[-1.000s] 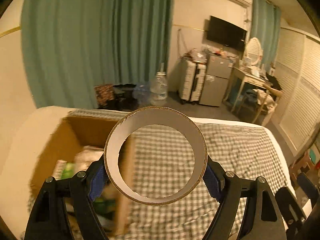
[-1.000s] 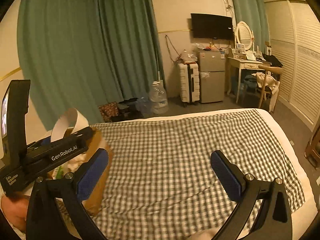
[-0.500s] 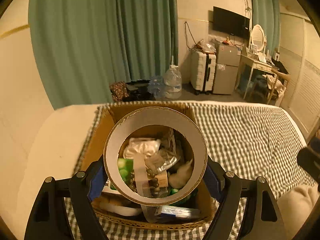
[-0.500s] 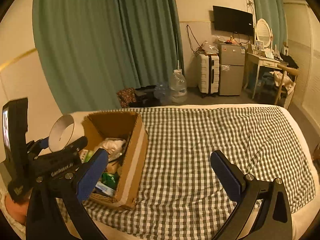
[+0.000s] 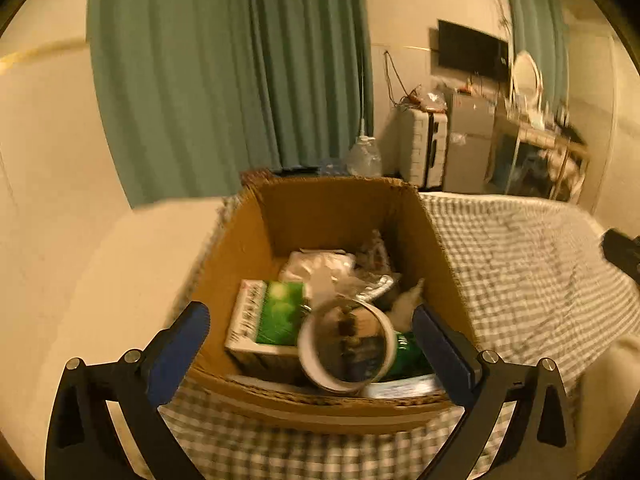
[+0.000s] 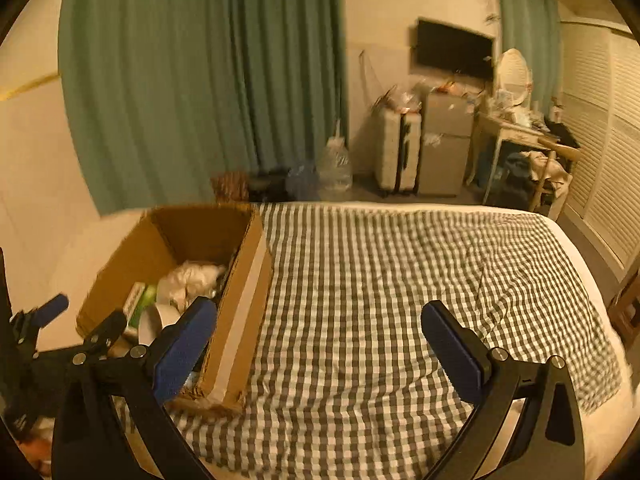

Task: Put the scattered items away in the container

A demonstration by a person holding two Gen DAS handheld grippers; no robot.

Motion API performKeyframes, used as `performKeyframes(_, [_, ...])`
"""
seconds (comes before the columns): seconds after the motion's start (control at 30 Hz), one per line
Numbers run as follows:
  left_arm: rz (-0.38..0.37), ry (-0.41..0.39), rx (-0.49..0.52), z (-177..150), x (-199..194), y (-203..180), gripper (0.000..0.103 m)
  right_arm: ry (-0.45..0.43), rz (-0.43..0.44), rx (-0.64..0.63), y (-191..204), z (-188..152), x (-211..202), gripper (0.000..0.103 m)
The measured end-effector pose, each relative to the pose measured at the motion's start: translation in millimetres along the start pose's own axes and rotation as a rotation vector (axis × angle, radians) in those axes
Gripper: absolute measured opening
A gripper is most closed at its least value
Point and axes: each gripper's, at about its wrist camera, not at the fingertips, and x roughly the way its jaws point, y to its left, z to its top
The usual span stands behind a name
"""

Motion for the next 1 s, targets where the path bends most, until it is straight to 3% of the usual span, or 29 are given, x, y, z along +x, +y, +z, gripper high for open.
performKeyframes(0.07, [0.023,-0.024,0.000,6.3,-5.6,0.7,0.103,-0.047,0.000,0.042,-6.7,-15.3,-3.0,0.103])
performKeyframes(0.17, [-0.059,-0.043,-0.088,7.9,-13.1,9.8,0.103,0.035,0.019,0.034,-8.1,-25.0,9.5,0.103])
performKeyframes(0.27, [-0.090,-0.080,-0.111,5.3,-19.7,9.2,0.103,-0.006,-0.031,-0.002,-10.3,-22.6,9.8,0.103])
performKeyframes(0.33, [-0.106,-0.064,-0.104,3.6,-16.3,4.3,0.103,-0.007,-0.028,0.012,-13.5,-19.9,10.4,0.103])
performKeyframes(0.5, [-0.106,-0.025,-0.078,-5.9,-6.8,-11.9,0.103,-0.002,-0.007,0.047,-13.6,-22.1,12.0,0.103])
performKeyframes(0.6, [-0.104,-0.017,-0.063,-10.0,-6.3,-18.4,0.103,0.048,0.003,0.057,-10.7,-28.5,20.0,0.103])
performKeyframes(0.83, [-0.100,-0.033,-0.097,-9.4,-11.3,-11.8,0.103,0.077,0.006,0.048,-6.4,-41.2,24.8,0.103])
performKeyframes(1.0, [-0.099,-0.059,-0.111,-8.3,-18.5,-10.3,0.103,0.053,-0.013,0.033,-2.0,-40.7,22.5,0.103])
